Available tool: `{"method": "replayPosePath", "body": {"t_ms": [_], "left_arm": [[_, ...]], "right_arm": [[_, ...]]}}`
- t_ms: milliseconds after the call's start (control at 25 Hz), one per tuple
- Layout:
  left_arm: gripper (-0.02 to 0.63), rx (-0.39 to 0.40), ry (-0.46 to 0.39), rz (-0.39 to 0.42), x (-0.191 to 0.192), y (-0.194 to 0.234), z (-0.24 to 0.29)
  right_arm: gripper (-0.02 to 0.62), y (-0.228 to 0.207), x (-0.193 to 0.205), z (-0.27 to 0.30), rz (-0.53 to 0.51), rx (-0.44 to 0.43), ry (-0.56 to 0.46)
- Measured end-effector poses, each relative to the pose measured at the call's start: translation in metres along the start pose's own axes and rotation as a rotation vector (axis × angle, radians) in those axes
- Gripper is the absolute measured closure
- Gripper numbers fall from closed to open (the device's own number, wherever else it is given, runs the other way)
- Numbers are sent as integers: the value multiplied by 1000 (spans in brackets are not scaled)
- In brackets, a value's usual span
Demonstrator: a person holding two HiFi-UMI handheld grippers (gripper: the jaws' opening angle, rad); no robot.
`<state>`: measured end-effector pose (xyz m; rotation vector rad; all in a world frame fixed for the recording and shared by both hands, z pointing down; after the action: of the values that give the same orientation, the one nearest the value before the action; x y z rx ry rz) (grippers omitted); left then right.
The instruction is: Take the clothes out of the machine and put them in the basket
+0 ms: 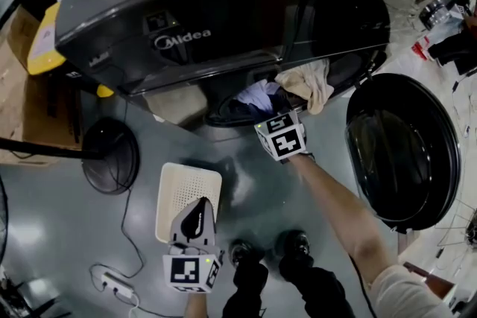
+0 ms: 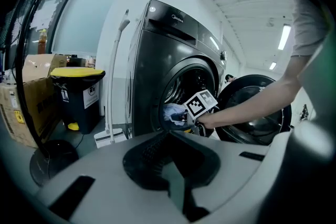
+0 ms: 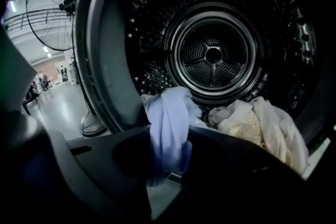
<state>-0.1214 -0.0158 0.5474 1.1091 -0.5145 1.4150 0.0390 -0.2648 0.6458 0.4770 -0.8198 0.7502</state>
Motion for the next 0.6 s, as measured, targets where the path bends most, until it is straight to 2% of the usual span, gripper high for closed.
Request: {"method": "replayPosePath", "body": {"t_ms": [280, 600], "left_arm": [[588, 40, 6, 2, -22, -34, -14], [589, 59, 6, -22, -46, -67, -38]], "right_arm": [[462, 18, -20, -70, 49, -13, -71], [462, 29, -33, -176, 53, -6, -115]]}}
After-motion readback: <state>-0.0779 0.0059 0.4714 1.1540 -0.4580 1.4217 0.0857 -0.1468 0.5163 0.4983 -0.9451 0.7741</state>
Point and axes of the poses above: the fingertips, and each gripper's own axes: z forward along the fingers, y to its left, x out of its underside, the point moved 5 cm from there along -z, backward along the fingers, and after that the axes turned 7 degrees about -z, right-handed, at the moved point
